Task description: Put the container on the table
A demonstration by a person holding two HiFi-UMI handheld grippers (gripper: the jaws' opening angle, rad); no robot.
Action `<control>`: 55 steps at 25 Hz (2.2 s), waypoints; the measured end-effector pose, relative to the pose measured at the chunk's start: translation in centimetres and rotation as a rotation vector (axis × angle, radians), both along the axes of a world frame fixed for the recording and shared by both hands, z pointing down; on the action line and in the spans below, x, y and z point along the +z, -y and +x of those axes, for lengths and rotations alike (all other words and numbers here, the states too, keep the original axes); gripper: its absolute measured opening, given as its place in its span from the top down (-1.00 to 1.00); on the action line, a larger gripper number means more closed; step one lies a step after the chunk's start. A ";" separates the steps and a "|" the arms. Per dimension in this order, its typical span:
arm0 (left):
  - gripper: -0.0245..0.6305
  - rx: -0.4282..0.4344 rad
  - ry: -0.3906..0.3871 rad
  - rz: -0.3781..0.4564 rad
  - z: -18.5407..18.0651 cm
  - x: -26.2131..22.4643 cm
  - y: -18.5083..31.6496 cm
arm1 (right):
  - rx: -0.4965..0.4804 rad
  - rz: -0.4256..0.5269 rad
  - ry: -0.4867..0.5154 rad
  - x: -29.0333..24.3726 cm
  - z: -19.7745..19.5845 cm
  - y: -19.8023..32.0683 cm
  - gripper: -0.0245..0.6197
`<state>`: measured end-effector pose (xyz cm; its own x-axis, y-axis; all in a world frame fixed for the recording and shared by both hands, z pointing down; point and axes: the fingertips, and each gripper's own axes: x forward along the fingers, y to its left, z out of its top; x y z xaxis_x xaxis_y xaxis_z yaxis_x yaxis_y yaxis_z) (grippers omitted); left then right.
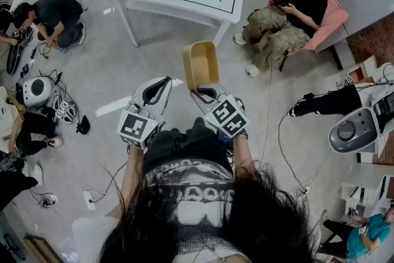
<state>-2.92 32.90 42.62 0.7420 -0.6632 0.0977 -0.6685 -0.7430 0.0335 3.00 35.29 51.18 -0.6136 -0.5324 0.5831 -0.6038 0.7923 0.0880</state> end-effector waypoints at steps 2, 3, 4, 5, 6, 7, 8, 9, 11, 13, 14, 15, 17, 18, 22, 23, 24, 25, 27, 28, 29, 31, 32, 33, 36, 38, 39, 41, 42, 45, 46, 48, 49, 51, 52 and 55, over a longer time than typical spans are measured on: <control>0.93 0.006 0.002 0.003 -0.1 0.4 0.4 | 0.002 0.005 0.000 0.2 -0.2 0.3 0.85; 0.93 0.008 0.003 0.004 -0.1 0.5 0.5 | 0.002 0.006 0.000 0.3 -0.3 0.4 0.85; 0.93 0.009 0.003 0.005 -0.2 0.6 0.6 | 0.001 0.007 -0.002 0.3 -0.5 0.4 0.85; 0.93 0.010 0.002 0.006 -0.2 0.6 0.7 | -0.001 0.006 -0.005 0.4 -0.5 0.4 0.85; 0.93 0.010 0.000 0.008 -0.3 0.6 0.8 | -0.002 0.004 -0.009 0.5 -0.6 0.4 0.85; 0.93 0.009 -0.003 0.009 -0.3 0.6 0.9 | -0.004 0.003 -0.012 0.6 -0.7 0.5 0.85; 0.93 0.008 -0.005 0.009 -0.4 0.6 0.9 | -0.006 0.002 -0.014 0.8 -0.8 0.5 0.85; 0.93 0.007 -0.005 0.010 -0.5 0.7 1.0 | -0.008 0.001 -0.014 0.9 -0.9 0.5 0.85; 0.93 0.004 -0.001 0.013 -0.8 0.6 1.3 | -0.013 -0.001 -0.010 1.1 -1.4 0.6 0.85; 0.93 0.005 0.004 0.015 -0.9 0.5 1.4 | -0.018 -0.004 -0.013 1.2 -1.6 0.6 0.85; 0.93 0.008 0.005 0.015 -0.8 0.4 1.5 | -0.018 -0.007 -0.018 1.1 -1.5 0.6 0.85; 0.93 0.012 0.005 0.012 -0.8 0.4 1.5 | -0.017 -0.009 -0.023 1.1 -1.4 0.7 0.85; 0.93 0.019 0.012 0.004 -0.9 0.6 1.7 | -0.013 -0.009 -0.026 1.1 -1.6 0.9 0.85; 0.93 0.022 0.017 0.003 -1.0 0.7 1.8 | -0.011 -0.010 -0.023 1.1 -1.7 1.0 0.85; 0.93 0.023 0.009 -0.010 -0.7 1.0 2.7 | -0.007 -0.017 -0.031 1.2 -1.2 1.7 0.85; 0.93 0.023 0.006 -0.014 -0.5 1.2 3.0 | -0.004 -0.018 -0.034 1.2 -1.0 2.0 0.85; 0.93 0.025 0.006 -0.017 -0.5 1.2 3.3 | -0.002 -0.020 -0.035 1.3 -0.9 2.4 0.85; 0.93 0.028 0.007 -0.018 -0.4 1.3 3.7 | -0.001 -0.023 -0.034 1.3 -0.8 2.9 0.85; 0.93 0.034 0.009 -0.022 -0.2 1.3 5.1 | 0.003 -0.030 -0.035 1.6 -0.6 4.3 0.85; 0.93 0.035 0.008 -0.025 -0.1 1.5 6.0 | 0.005 -0.033 -0.038 1.8 -0.4 5.2 0.85; 0.93 0.034 0.008 -0.029 -0.1 1.8 7.0 | 0.007 -0.035 -0.040 2.0 -0.3 6.2 0.85; 0.93 0.023 0.016 -0.044 -0.4 2.5 9.1 | 0.006 -0.043 -0.033 2.6 -0.4 8.2 0.85; 0.93 0.015 0.022 -0.050 -0.5 2.8 10.2 | 0.000 -0.048 -0.027 2.9 -0.3 9.3 0.85; 0.93 0.006 0.025 -0.053 -0.3 2.9 11.5 | -0.006 -0.052 -0.023 3.0 0.1 10.6 0.85; 0.93 -0.005 0.013 -0.049 2.1 2.2 15.7 | -0.016 -0.058 -0.039 2.6 2.7 15.0 0.85; 0.93 -0.007 0.007 -0.045 3.8 1.5 18.7 | -0.019 -0.060 -0.048 2.1 4.5 18.1 0.85; 0.93 -0.013 0.005 -0.044 4.5 1.2 20.3 | -0.025 -0.061 -0.051 1.8 5.3 19.7 0.85; 0.93 -0.037 0.003 -0.037 5.6 0.5 23.6 | -0.053 -0.056 -0.059 1.3 6.5 23.1 0.85; 0.93 -0.051 0.002 -0.031 6.0 0.1 25.3 | -0.070 -0.050 -0.059 0.9 7.0 24.8 0.85; 0.93 -0.088 -0.002 -0.008 7.3 -1.0 30.1 | -0.102 -0.032 -0.045 0.0 8.6 30.0 0.85; 0.93 -0.103 -0.002 -0.003 7.6 -1.2 31.6 | -0.110 -0.030 -0.043 0.0 9.1 31.5 0.85; 0.93 -0.133 0.002 -0.001 8.1 -1.2 34.2 | -0.133 -0.030 -0.047 0.2 9.9 34.3 0.85; 0.93 -0.148 0.004 -0.001 8.3 -1.2 35.4 | -0.146 -0.031 -0.051 0.4 10.3 35.6 0.85; 0.93 -0.175 0.007 -0.001 8.8 -1.1 37.6 | -0.171 -0.031 -0.055 0.7 11.0 37.9 0.85; 0.93 -0.188 0.009 0.000 9.0 -1.0 38.5 | -0.184 -0.031 -0.053 0.9 11.2 38.9 0.85; 0.93 -0.215 0.018 -0.007 9.4 -0.5 40.1 | -0.220 -0.042 -0.049 1.8 11.3 41.0 0.85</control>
<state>6.46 -7.20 42.09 0.5813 -0.8055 0.1152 -0.8123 -0.5826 0.0251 14.32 -5.71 52.95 -0.6823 -0.3636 0.6342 -0.4119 0.9079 0.0773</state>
